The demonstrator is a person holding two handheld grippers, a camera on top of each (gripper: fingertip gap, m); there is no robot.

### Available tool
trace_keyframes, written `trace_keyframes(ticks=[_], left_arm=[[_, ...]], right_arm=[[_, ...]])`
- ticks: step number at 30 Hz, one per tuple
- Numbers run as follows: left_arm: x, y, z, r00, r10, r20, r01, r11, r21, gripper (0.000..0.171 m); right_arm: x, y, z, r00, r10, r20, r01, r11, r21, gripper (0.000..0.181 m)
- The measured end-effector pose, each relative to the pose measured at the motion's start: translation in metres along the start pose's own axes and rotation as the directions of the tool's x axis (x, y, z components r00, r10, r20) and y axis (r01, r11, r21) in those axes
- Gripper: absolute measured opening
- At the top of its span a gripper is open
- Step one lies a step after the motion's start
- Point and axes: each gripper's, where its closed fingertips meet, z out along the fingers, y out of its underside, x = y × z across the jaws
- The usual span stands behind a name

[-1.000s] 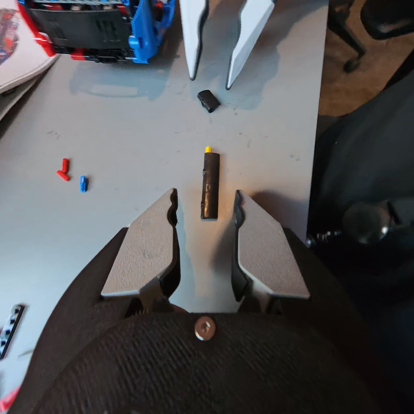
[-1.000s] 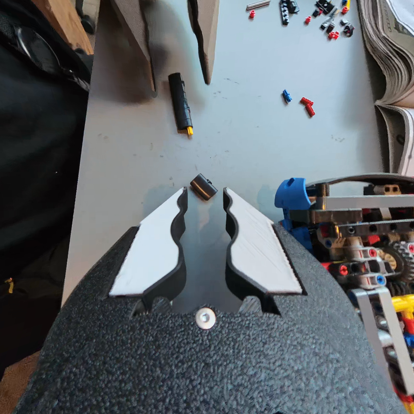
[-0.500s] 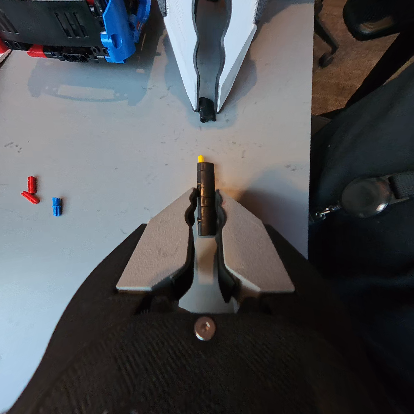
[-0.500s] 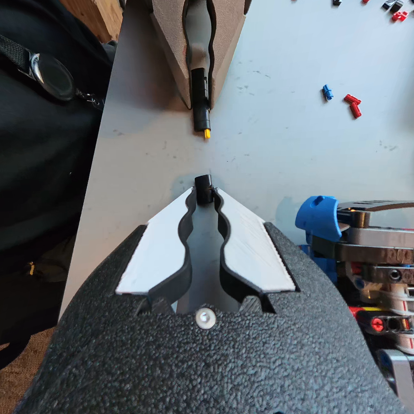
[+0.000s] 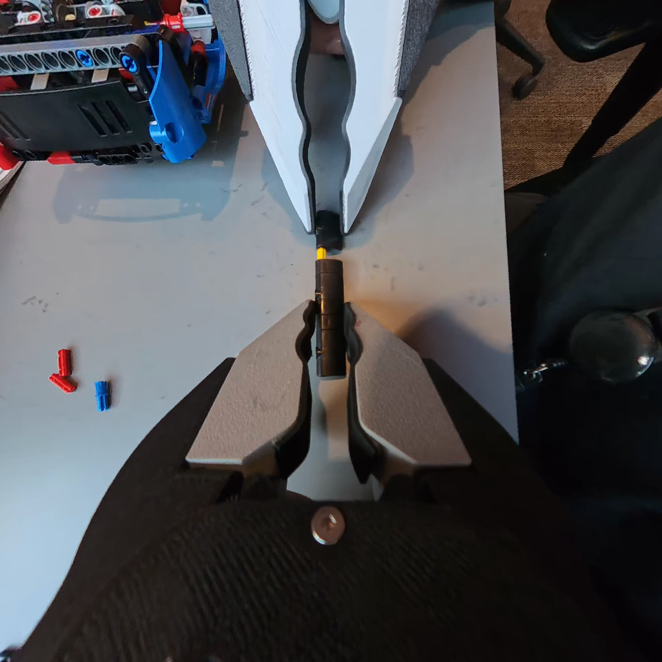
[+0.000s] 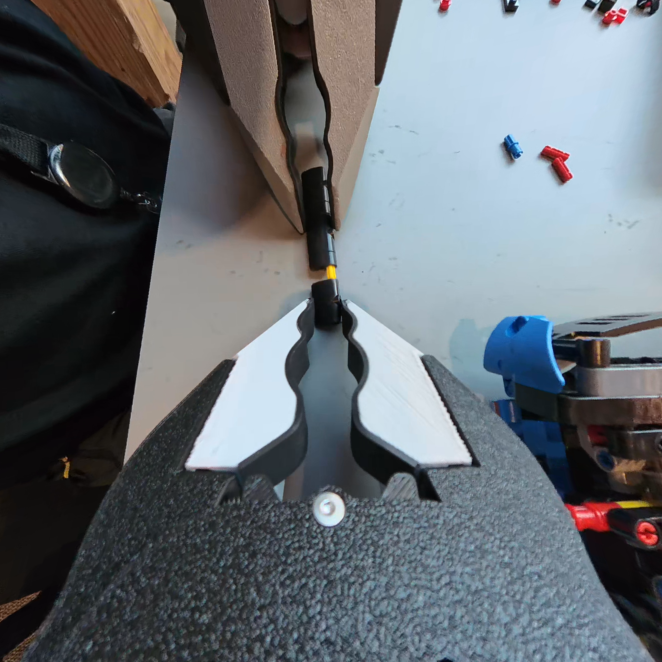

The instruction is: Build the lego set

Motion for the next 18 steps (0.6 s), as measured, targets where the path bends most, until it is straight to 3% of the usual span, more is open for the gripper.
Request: trace_keyframes(ticks=[18], left_arm=[[0.0002,0.0001,0.0009,0.999,-0.041,-0.014,0.041,0.999,-0.003,0.012]], right_arm=[[0.0010,0.0009,-0.0010,0.998,0.050,0.022,-0.051,0.999,0.010,0.015]])
